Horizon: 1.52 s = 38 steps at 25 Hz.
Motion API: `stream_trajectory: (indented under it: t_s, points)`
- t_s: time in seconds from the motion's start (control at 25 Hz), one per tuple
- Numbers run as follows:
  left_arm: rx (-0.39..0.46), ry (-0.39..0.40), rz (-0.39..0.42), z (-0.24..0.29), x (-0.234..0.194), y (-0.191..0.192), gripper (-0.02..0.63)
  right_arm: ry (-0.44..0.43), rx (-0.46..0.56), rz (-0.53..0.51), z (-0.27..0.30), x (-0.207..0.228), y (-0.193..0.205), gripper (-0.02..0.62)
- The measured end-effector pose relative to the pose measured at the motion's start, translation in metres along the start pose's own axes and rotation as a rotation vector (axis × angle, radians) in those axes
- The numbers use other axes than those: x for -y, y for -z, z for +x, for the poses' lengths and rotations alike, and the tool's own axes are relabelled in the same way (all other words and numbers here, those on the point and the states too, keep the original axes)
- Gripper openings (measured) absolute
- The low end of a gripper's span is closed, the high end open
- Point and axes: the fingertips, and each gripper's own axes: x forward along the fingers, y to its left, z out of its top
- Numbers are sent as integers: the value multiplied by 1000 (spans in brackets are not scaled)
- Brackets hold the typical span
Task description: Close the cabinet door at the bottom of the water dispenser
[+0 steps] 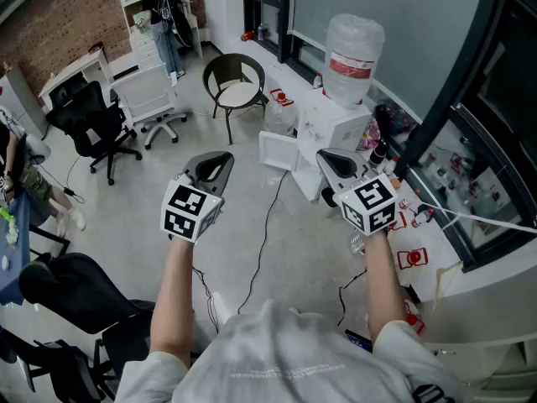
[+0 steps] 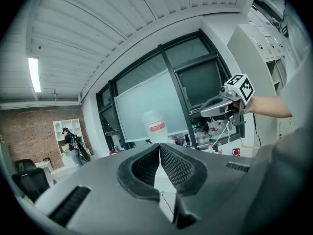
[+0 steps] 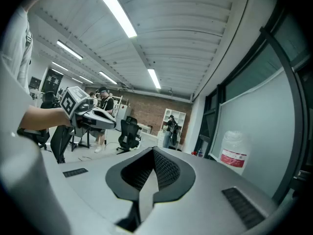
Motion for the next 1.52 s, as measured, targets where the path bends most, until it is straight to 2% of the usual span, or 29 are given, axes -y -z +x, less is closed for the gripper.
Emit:
stream_trajectory:
  t_s: [0.28,0.6,0.88,1.08,1.16,1.36,1.52]
  points:
    - [-9,18,1,11,-17,14,21,-2,-22,31,22,6,11,28]
    - [-25,43,-22,20,-41,51,21,34,-62,26,47,3,29,28]
    - [-58,53,-47,57,-70,84,21,-46,-70,-22,95,12,44,28]
    - [-83,66,-58,119,-92,104,21,-50,-62,17,147,60,72,28]
    - [-97,58,-68,154,-110,112,21,-32,-70,-3,176,90,86,28]
    - [-117,39,-88,257,-168,113,21,-58,-63,16,255,176,110,28]
    - [-136,21,-100,329,-207,114,21,-77,-79,-9,313,241,128,28]
